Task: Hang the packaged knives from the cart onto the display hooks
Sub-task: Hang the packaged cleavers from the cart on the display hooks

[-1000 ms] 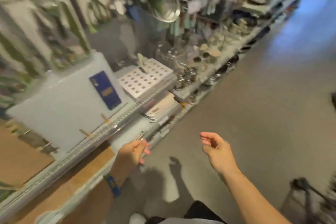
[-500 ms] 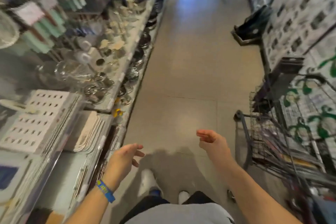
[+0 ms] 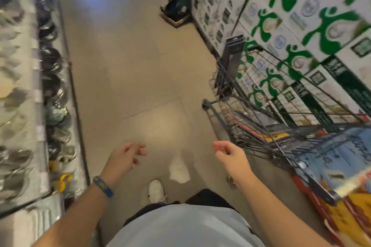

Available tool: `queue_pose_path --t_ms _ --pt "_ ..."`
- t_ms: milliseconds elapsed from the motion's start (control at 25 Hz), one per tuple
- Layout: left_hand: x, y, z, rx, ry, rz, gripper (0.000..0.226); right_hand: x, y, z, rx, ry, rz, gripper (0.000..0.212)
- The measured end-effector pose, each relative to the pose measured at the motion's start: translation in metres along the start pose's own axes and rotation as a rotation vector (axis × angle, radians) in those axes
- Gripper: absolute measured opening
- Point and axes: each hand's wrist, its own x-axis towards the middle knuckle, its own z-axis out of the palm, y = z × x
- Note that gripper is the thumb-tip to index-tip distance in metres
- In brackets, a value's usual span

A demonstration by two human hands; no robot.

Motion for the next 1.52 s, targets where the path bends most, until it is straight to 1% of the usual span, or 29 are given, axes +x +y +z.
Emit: queue_pose_path --t_ms 120,200,280,320,400,480,560,640,720,760,800,880,920,1000,1040,1080,1120,1160,1200,1280,1440,1520 --pt "0.038 0.036 0.012 0.064 -0.149 0.027 0.026 0.004 -0.002 -0.007 0.007 0.11 0.036 0.032" --pt "0.057 0.057 0.03 0.112 -0.245 0.046 0.025 0.007 0.002 -0.017 0.03 0.199 0.072 0.023" --pt "0.072 0.076 0.054 0.147 -0.336 0.054 0.023 0.009 0.007 -0.029 0.062 0.252 0.127 0.011" --pt "0.079 0.084 0.068 0.184 -0.379 0.055 0.023 0.013 0.012 -0.036 0.079 0.252 0.166 0.017" --pt "0.095 0.098 0.1 0.283 -0.461 0.049 0.022 0.024 0.023 -0.053 0.112 0.239 0.271 0.039" --pt "0.112 0.112 0.126 0.359 -0.522 0.036 0.026 0.038 0.035 -0.068 0.154 0.215 0.334 0.055" --pt "0.127 0.13 0.149 0.44 -0.557 0.04 0.035 0.054 0.046 -0.086 0.171 0.226 0.314 0.07" --pt "0.137 0.153 0.168 0.499 -0.573 0.038 0.041 0.068 0.051 -0.106 0.137 0.251 0.281 0.085" --pt "0.142 0.177 0.187 0.515 -0.574 0.008 0.042 0.082 0.051 -0.126 0.12 0.246 0.244 0.092" --pt "0.145 0.19 0.199 0.521 -0.568 0.002 0.039 0.091 0.052 -0.137 0.134 0.243 0.228 0.091" --pt "0.147 0.202 0.21 0.525 -0.557 0.002 0.033 0.101 0.052 -0.147 0.152 0.253 0.223 0.084" --pt "0.15 0.225 0.232 0.523 -0.522 0.016 0.022 0.122 0.055 -0.165 0.154 0.311 0.228 0.064" --pt "0.152 0.235 0.243 0.53 -0.51 0.03 0.02 0.132 0.059 -0.172 0.123 0.359 0.233 0.058" --pt "0.156 0.25 0.264 0.565 -0.522 0.05 0.02 0.156 0.071 -0.188 -0.036 0.479 0.267 0.056" --pt "0.159 0.256 0.272 0.585 -0.538 0.06 0.021 0.17 0.078 -0.196 -0.19 0.521 0.319 0.061" --pt "0.163 0.262 0.282 0.606 -0.558 0.069 0.021 0.184 0.083 -0.205 -0.337 0.524 0.413 0.07" --pt "0.168 0.268 0.291 0.629 -0.578 0.079 0.021 0.197 0.088 -0.214 -0.419 0.487 0.527 0.081" --pt "0.175 0.274 0.3 0.657 -0.601 0.095 0.021 0.209 0.092 -0.223 -0.449 0.443 0.618 0.089" --pt "0.182 0.28 0.308 0.689 -0.625 0.115 0.021 0.218 0.096 -0.229 -0.466 0.411 0.661 0.089" --pt "0.194 0.292 0.32 0.752 -0.674 0.139 0.022 0.225 0.104 -0.232 -0.514 0.381 0.681 0.076" --pt "0.215 0.312 0.339 0.77 -0.75 0.163 0.021 0.229 0.102 -0.221 -0.676 0.266 0.743 0.06" --pt "0.224 0.319 0.349 0.785 -0.775 0.174 0.021 0.234 0.095 -0.217 -0.715 0.26 0.752 0.049"
